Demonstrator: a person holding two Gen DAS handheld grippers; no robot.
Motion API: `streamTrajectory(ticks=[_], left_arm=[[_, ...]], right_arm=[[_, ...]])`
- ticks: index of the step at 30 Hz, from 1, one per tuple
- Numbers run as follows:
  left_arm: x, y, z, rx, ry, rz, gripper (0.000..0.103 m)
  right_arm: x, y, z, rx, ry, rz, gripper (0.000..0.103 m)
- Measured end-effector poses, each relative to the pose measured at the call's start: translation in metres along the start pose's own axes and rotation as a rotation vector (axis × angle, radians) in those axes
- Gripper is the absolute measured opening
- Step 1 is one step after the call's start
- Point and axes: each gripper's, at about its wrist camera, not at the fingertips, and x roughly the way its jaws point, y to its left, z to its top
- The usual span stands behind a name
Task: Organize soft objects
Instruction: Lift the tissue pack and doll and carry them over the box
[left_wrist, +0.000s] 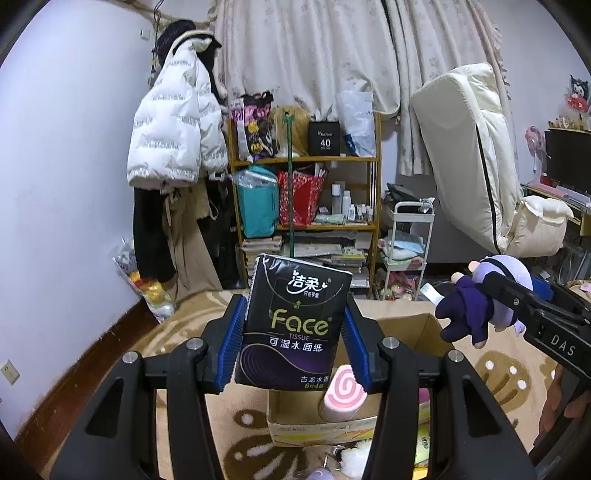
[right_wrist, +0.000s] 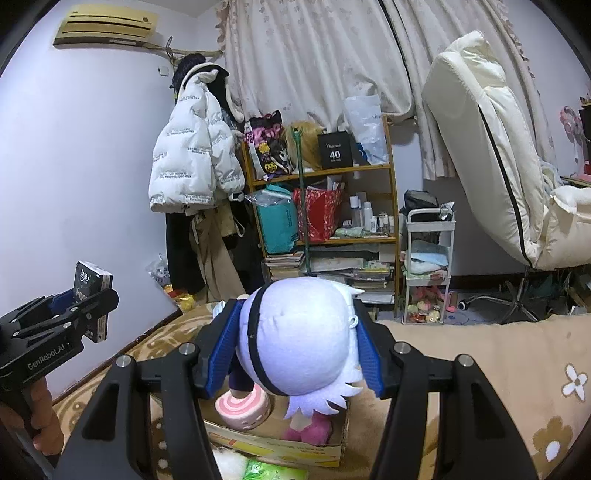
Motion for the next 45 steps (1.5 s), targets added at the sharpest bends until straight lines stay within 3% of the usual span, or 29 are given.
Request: streamTrajectory(ticks=[21, 45], left_arm=[[0.065, -0.007, -0.043, 0.024, 0.183, -0.001, 0.049], [0.081, -0.015, -0.056, 0.064, 0.265, -0.019, 0.051]], right_arm=[[0.048, -0.03, -0.032, 0.094, 0.125, -0.02, 0.063], [0.065, -0.032, -0.056, 0.112, 0.233, 0.021, 0.066]])
